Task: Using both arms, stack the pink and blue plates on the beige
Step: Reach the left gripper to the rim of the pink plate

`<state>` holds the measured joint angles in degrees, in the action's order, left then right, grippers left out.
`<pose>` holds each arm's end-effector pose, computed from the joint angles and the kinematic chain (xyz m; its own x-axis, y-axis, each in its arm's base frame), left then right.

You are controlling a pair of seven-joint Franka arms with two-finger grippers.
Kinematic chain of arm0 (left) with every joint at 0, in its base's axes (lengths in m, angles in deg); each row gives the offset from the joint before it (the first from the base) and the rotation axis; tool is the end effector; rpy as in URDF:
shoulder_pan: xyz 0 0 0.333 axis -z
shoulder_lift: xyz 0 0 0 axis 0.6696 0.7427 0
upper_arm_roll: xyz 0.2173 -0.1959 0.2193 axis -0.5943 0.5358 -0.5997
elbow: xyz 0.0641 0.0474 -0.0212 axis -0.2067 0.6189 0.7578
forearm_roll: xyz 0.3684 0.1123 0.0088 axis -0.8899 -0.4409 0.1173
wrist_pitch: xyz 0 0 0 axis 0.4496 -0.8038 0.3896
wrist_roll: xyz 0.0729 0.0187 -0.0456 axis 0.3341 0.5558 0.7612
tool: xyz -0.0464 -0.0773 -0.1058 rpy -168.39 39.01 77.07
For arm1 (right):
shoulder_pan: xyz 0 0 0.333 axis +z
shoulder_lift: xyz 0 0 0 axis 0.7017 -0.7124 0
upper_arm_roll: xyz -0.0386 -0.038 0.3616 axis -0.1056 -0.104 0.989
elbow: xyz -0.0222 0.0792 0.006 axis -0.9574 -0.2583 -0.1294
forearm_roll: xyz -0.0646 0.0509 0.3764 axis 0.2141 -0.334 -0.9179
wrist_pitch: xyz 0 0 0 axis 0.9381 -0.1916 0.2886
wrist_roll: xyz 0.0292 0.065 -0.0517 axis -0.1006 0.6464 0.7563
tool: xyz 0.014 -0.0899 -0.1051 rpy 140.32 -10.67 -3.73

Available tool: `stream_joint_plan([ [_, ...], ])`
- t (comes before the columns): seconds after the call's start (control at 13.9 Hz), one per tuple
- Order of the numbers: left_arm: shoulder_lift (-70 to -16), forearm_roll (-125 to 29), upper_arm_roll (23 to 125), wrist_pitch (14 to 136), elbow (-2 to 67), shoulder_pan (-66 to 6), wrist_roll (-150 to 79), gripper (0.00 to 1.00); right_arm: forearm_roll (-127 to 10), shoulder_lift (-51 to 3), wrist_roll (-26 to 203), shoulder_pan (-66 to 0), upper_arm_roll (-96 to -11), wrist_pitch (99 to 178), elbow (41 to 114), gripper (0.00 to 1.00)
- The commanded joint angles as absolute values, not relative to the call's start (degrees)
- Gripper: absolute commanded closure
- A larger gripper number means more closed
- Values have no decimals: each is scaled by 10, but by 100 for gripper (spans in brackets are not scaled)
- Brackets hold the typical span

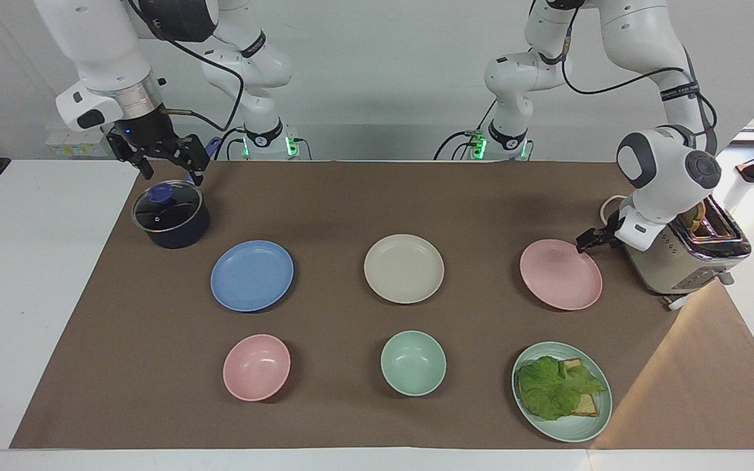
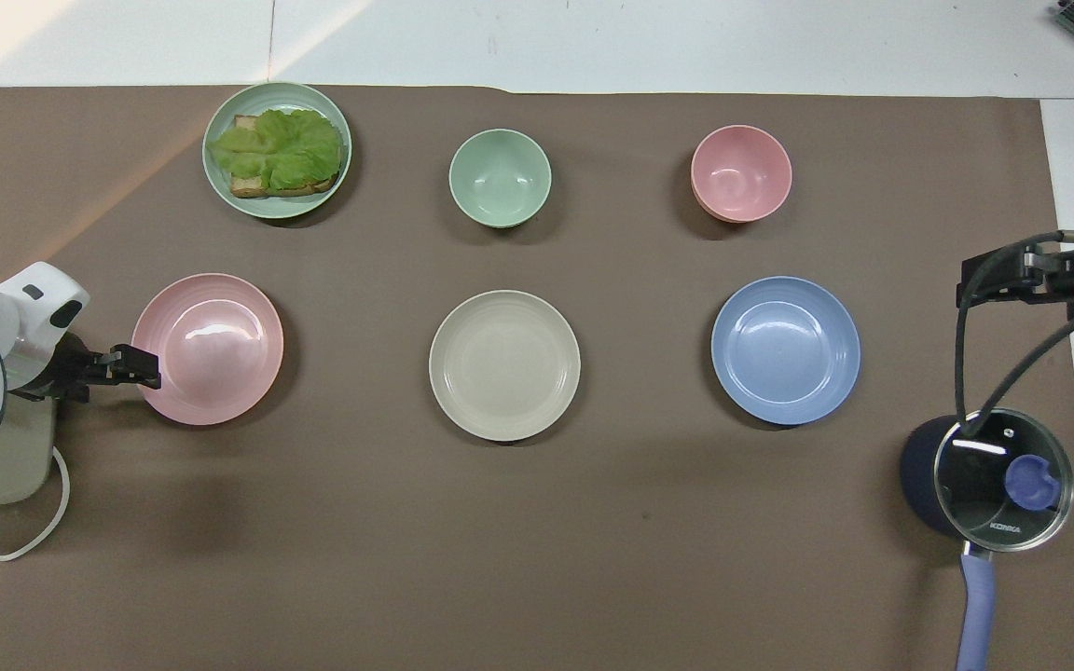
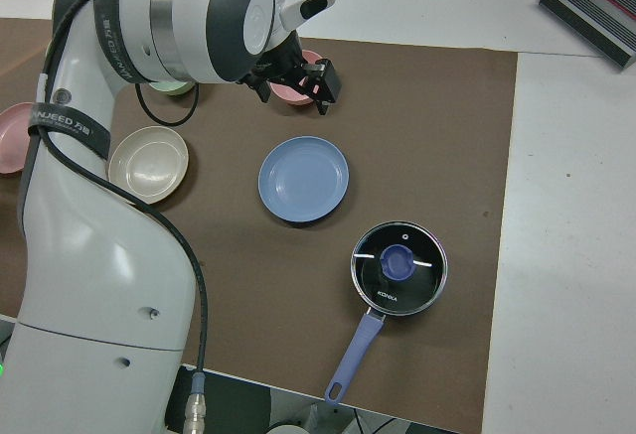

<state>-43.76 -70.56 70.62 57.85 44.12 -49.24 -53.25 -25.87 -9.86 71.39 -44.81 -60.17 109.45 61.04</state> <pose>0.5387 0.0712 0.3458 0.9791 0.1139 -0.1685 0.1214 -0.9920 0.0352 0.5520 -0.0007 0.6472 0.9889 -0.1484 -0.0061 -0.1482 -0.9885 0.0318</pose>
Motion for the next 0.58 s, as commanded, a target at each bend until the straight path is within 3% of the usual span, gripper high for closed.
stream_joint_plan([
  [0.0, -437, -710, 712, 593, 450, -498, -526, 0, -262, -101, 712, -454, -601, 1086, 605, 0],
  [0.07, -437, -710, 712, 591, 450, -496, -517, 4, -262, -100, 712, -454, -601, 1086, 605, 0],
  [0.22, -437, -710, 711, 591, 450, -496, -513, 62, -262, -100, 712, -454, -600, 1086, 606, 0],
  [0.29, -437, -710, 712, 590, 449, -497, -512, 77, -262, -100, 713, -454, -600, 1086, 605, 0],
  [0.36, -437, -710, 711, 589, 449, -495, -512, 98, -262, -100, 713, -454, -600, 1086, 605, 0],
  [0.5, -437, -710, 712, 588, 448, -494, -511, 100, -262, -100, 713, -454, -600, 1086, 605, 0],
])
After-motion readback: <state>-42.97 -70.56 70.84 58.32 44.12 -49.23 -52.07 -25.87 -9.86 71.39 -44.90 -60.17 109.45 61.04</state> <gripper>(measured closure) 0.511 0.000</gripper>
